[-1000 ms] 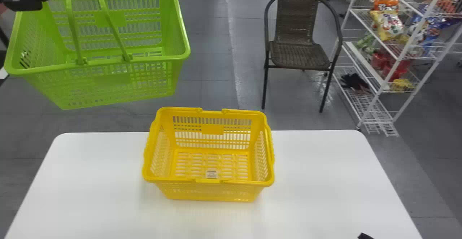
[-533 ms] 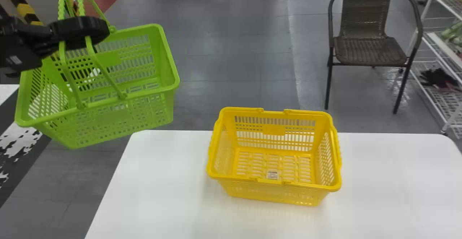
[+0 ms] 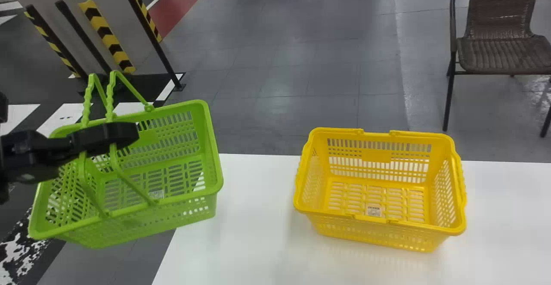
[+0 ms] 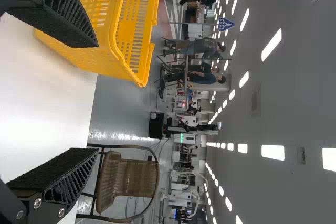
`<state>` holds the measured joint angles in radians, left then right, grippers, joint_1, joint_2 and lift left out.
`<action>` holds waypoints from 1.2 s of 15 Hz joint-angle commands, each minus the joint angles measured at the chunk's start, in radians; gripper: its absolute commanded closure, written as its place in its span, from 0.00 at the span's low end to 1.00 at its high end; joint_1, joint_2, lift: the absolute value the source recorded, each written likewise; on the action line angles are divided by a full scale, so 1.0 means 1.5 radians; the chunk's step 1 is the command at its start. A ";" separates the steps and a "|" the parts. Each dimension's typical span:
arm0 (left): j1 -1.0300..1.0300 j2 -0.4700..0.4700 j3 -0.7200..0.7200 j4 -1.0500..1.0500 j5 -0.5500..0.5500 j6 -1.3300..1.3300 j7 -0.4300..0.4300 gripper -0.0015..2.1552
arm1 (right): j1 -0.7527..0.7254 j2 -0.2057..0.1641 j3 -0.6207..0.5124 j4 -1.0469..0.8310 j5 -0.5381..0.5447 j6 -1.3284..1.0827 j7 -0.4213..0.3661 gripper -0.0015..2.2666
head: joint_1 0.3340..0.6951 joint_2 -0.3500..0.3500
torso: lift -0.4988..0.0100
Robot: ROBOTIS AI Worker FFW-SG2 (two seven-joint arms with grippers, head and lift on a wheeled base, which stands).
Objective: Grasp handle with right gripper to insert into left gripper then lift and swing left to center
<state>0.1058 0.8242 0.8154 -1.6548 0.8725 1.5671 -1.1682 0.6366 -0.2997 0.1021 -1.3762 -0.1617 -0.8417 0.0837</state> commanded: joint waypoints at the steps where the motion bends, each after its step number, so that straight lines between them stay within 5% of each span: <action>1: 0.131 -0.045 0.087 -0.094 0.025 0.003 -0.018 0.99 | 0.000 -0.001 -0.006 0.001 -0.007 0.000 0.004 0.05 | 1.00 0.98 | 0.98; 7: 0.292 -0.227 0.127 -0.312 0.009 0.003 -0.066 0.99 | -0.003 -0.004 -0.024 0.001 -0.022 0.006 0.013 0.05 | 1.00 0.92 | 0.98; 11: 0.346 -0.329 0.109 -0.422 0.009 0.003 -0.089 0.99 | 0.004 -0.004 -0.061 0.000 -0.042 0.002 0.022 0.05 | 1.00 0.72 | 0.98; 18: 0.372 -0.442 -0.025 -0.539 0.000 0.003 -0.070 0.99 | 0.019 -0.004 -0.088 -0.009 -0.055 0.000 0.031 0.05 | 1.00 0.17 | 0.98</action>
<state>0.6633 0.1991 0.8212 -2.4203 0.8748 1.5670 -1.2830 0.6622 -0.3053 -0.0289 -1.3895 -0.2428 -0.8401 0.1295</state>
